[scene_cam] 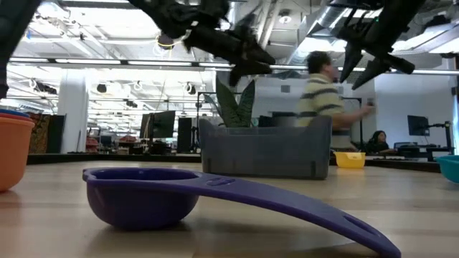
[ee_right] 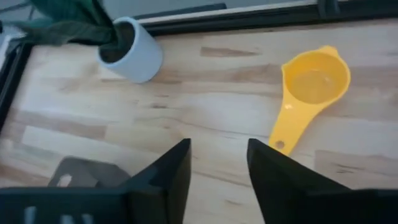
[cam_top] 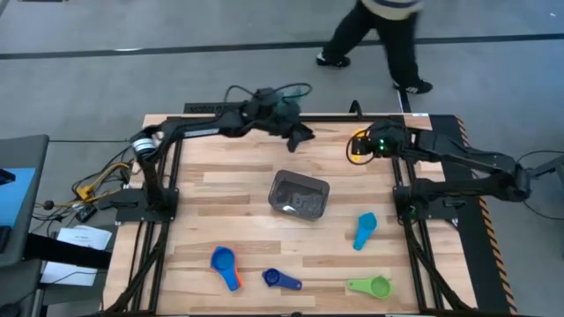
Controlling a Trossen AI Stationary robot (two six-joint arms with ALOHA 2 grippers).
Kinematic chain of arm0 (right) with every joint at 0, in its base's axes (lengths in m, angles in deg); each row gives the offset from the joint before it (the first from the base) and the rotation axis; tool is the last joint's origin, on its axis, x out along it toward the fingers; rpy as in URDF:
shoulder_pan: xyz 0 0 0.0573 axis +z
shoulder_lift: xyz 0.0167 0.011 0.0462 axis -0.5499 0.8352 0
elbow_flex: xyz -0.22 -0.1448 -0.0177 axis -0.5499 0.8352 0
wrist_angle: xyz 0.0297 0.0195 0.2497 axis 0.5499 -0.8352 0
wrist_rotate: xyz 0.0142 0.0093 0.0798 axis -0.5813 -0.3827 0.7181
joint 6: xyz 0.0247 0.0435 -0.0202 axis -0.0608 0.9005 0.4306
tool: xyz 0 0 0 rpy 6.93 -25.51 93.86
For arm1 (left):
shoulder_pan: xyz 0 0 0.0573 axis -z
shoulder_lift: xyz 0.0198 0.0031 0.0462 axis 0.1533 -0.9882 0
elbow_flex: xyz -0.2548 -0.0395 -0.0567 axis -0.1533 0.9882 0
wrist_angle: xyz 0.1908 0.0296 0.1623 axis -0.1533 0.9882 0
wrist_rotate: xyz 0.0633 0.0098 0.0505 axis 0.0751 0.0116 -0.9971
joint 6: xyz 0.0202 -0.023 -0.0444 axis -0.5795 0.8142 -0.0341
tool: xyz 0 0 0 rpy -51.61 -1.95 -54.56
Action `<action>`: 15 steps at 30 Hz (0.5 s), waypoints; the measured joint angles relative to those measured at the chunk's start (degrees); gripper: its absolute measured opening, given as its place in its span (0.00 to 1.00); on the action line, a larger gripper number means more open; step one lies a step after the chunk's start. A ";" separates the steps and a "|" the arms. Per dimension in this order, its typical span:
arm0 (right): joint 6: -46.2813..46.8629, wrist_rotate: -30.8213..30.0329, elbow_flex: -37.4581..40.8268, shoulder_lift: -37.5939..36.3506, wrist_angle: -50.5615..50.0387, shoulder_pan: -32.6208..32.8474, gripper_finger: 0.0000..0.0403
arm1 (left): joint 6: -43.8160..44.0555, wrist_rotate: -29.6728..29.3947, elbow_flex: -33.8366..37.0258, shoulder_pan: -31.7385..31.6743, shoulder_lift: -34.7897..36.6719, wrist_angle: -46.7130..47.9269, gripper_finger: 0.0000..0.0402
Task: Nest measuring cups in basket
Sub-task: Stack the yellow measuring cup on top of the blue measuring cup
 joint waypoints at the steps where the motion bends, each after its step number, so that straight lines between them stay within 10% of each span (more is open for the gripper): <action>1: 0.56 0.57 0.00 0.22 -0.14 -0.40 0.48 | -0.72 0.08 -2.55 0.03 -1.84 1.31 0.28; 15: -0.32 1.22 0.00 -0.26 -8.71 -5.54 0.51 | 2.50 1.10 -34.65 0.68 -26.18 11.64 0.28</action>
